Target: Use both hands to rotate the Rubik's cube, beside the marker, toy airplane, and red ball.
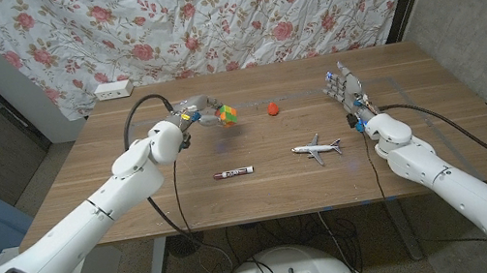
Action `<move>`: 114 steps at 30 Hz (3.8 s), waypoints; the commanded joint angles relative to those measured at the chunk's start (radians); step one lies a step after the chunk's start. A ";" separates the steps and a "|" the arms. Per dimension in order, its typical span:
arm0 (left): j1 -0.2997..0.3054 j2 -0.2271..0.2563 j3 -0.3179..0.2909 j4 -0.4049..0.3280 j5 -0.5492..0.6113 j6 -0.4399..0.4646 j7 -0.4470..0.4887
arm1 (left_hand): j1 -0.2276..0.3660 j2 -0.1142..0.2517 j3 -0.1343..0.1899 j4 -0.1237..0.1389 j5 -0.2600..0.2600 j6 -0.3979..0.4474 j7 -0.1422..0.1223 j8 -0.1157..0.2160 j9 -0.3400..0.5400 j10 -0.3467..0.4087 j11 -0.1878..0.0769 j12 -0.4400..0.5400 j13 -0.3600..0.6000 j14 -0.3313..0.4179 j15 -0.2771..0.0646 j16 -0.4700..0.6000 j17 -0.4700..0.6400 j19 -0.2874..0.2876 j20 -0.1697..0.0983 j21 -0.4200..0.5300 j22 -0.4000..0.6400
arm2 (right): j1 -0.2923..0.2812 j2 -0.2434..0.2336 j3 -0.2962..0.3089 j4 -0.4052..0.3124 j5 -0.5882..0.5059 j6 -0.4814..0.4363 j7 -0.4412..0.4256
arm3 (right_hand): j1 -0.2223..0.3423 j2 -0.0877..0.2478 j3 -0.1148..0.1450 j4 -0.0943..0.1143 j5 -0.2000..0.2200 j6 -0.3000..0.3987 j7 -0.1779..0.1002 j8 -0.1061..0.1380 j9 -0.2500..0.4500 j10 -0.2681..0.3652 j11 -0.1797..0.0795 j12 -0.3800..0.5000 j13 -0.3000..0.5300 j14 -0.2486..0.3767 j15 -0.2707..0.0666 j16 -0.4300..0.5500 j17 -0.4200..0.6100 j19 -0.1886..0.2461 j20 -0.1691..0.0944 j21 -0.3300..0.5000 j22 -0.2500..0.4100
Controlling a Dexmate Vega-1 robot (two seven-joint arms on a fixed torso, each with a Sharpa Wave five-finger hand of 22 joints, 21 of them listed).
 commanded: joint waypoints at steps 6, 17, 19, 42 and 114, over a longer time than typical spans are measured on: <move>0.038 -0.032 -0.027 -0.001 -0.194 -0.004 0.130 | -0.011 0.000 -0.009 0.002 0.001 0.007 0.017 -0.002 0.002 0.004 0.002 0.000 0.003 0.003 -0.070 -0.003 0.002 -0.008 0.011 -0.007 0.003 | 0.017 -0.018 -0.035 0.001 -0.119 0.040 -0.051 | 0.019 0.002 0.011 -0.012 0.006 0.008 -0.011 0.003 0.002 0.018 -0.001 0.007 0.003 0.013 -0.008 0.009 -0.001 0.010 -0.001 0.008 0.002; 0.061 -0.059 -0.047 0.027 -0.315 -0.058 0.199 | -0.013 0.003 -0.012 0.003 0.001 0.009 0.021 -0.006 0.002 0.008 0.003 0.000 0.003 0.001 -0.069 -0.004 0.002 -0.015 0.012 -0.008 0.003 | 0.010 -0.044 -0.061 -0.037 -0.236 0.065 -0.110 | 0.042 -0.005 0.016 -0.035 0.004 0.008 -0.036 0.003 0.002 0.022 -0.005 0.008 0.003 0.020 -0.009 0.009 -0.005 0.014 -0.001 0.008 0.001; 0.064 -0.066 -0.053 0.037 -0.341 -0.073 0.208 | -0.013 0.003 -0.012 0.003 0.001 0.009 0.021 -0.006 0.002 0.008 0.003 0.000 0.003 0.000 -0.068 -0.004 0.002 -0.016 0.012 -0.008 0.003 | 0.008 -0.053 -0.065 -0.049 -0.260 0.062 -0.121 | 0.045 -0.006 0.016 -0.038 0.004 0.010 -0.039 0.004 0.002 0.024 -0.005 0.008 0.003 0.022 -0.010 0.010 -0.006 0.015 -0.001 0.008 0.001; 0.056 -0.111 -0.048 0.104 -0.490 -0.181 0.258 | -0.020 0.010 -0.020 0.005 0.001 0.011 0.029 -0.015 0.003 0.005 0.005 -0.003 0.004 -0.004 -0.059 -0.006 0.003 -0.025 0.016 -0.007 0.003 | -0.041 -0.144 -0.098 -0.278 -0.564 -0.090 -0.294 | 0.060 -0.005 0.018 -0.061 -0.002 0.007 -0.059 0.002 0.002 0.028 -0.001 0.008 0.004 0.025 -0.011 0.012 -0.005 0.012 0.000 0.005 0.001; -0.070 -0.310 0.063 0.325 -0.628 -0.274 0.264 | -0.054 0.037 -0.043 0.007 0.000 -0.006 0.048 -0.054 0.005 -0.012 0.014 -0.007 0.007 -0.016 -0.040 -0.005 0.003 -0.036 0.054 0.000 0.004 | -0.094 -0.212 -0.220 -0.616 -1.128 -0.555 -0.398 | 0.023 0.008 0.000 -0.066 -0.009 -0.033 -0.236 -0.003 0.001 -0.067 0.037 -0.007 0.003 -0.034 0.033 0.004 0.016 -0.062 0.031 -0.004 0.002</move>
